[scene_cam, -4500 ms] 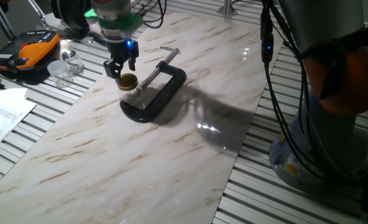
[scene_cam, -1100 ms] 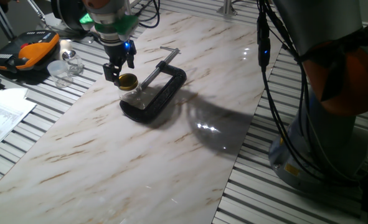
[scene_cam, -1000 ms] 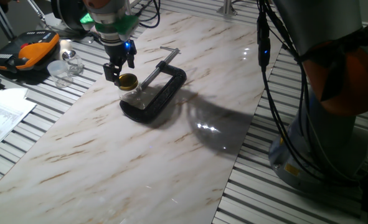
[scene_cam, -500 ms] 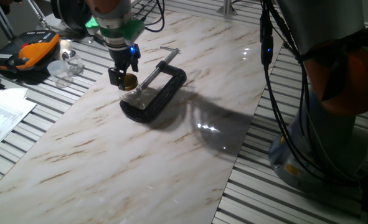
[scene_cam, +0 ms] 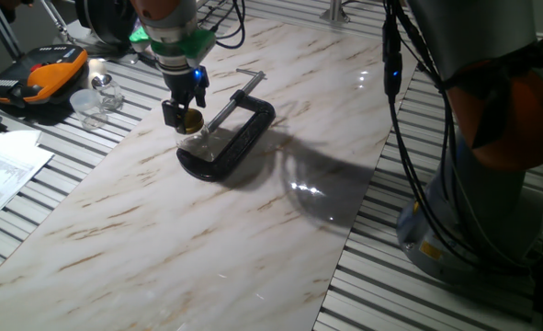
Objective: Screw the lid onto the jar
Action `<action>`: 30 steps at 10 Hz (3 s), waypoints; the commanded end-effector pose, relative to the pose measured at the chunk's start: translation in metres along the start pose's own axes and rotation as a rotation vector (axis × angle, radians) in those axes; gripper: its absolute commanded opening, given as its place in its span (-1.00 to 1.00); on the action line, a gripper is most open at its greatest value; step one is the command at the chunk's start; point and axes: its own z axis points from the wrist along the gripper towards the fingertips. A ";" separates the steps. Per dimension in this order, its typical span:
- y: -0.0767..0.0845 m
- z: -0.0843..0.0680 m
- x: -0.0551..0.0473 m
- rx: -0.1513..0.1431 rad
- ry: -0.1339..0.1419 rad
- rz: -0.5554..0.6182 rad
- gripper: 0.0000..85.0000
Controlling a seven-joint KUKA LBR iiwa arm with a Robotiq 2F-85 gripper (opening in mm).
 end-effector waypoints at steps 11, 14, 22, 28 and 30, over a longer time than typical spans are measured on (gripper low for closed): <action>-0.003 -0.004 -0.006 0.022 0.023 -0.016 1.00; 0.000 -0.003 -0.004 -0.001 0.037 -0.007 0.60; -0.001 0.001 -0.002 -0.009 0.042 -0.020 0.60; 0.001 0.002 -0.003 -0.008 0.032 -0.016 0.60; 0.001 0.004 -0.003 -0.008 0.030 -0.018 0.60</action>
